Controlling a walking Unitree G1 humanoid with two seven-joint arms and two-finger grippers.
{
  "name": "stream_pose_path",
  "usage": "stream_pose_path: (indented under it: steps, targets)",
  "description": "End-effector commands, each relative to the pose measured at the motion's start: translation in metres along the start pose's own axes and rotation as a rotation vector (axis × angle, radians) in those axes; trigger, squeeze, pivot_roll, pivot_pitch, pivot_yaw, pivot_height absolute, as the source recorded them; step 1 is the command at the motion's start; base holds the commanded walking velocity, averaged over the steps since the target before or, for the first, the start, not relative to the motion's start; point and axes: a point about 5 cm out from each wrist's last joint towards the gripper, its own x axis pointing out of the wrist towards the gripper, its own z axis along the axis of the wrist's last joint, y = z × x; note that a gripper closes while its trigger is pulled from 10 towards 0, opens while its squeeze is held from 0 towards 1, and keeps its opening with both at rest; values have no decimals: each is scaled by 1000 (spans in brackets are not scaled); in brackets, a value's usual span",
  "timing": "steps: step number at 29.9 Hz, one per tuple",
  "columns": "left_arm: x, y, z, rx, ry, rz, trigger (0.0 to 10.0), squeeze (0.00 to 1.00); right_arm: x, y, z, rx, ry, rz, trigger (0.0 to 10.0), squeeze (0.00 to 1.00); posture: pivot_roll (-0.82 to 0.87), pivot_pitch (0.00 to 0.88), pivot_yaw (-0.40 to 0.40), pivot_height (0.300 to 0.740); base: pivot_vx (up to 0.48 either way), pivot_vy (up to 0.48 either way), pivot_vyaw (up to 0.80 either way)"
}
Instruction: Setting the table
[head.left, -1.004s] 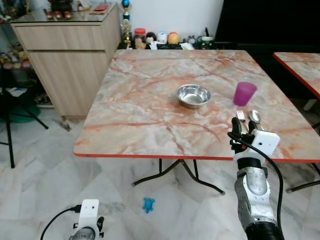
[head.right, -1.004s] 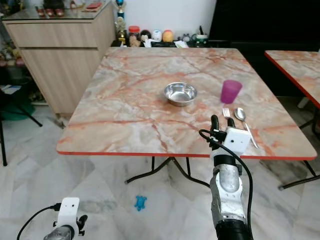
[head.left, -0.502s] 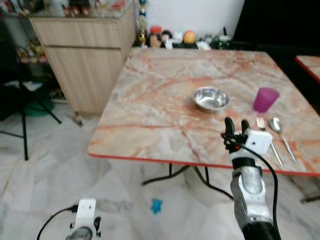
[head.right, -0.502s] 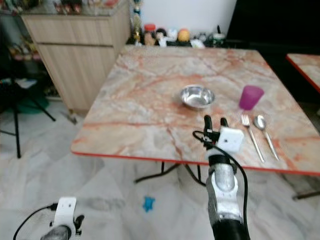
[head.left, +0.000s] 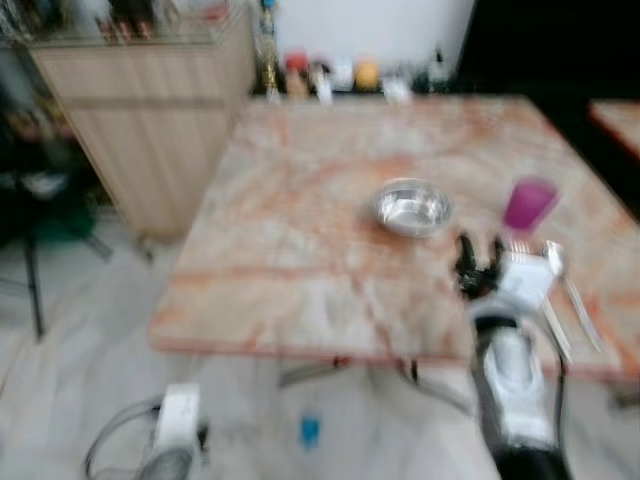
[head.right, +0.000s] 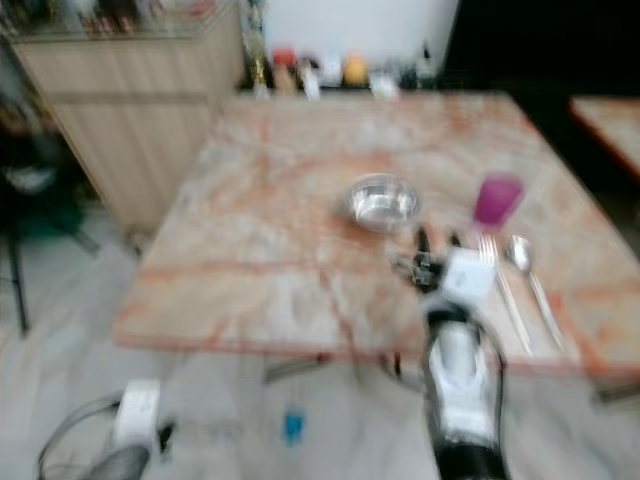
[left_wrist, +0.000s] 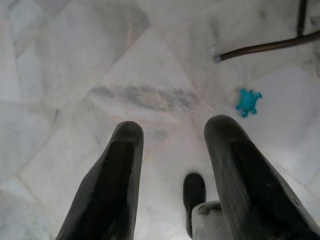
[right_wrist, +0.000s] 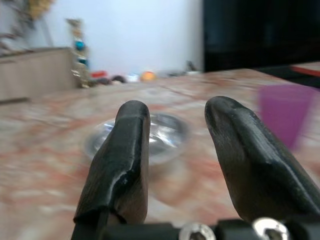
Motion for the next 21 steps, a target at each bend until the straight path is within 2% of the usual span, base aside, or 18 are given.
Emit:
stream_pose_path:
  steps: [1,21]
  targets:
    - [-2,6,-8,-11,23,15,10000,0,1,9,0,10,1,28,10000,0,19,0,-14,740,247,0,0]
    - [-2,6,-9,-20,27,19,10000,0,-1,11,-2,13,11,34,10000,0,21,0,-17,740,257,0,0]
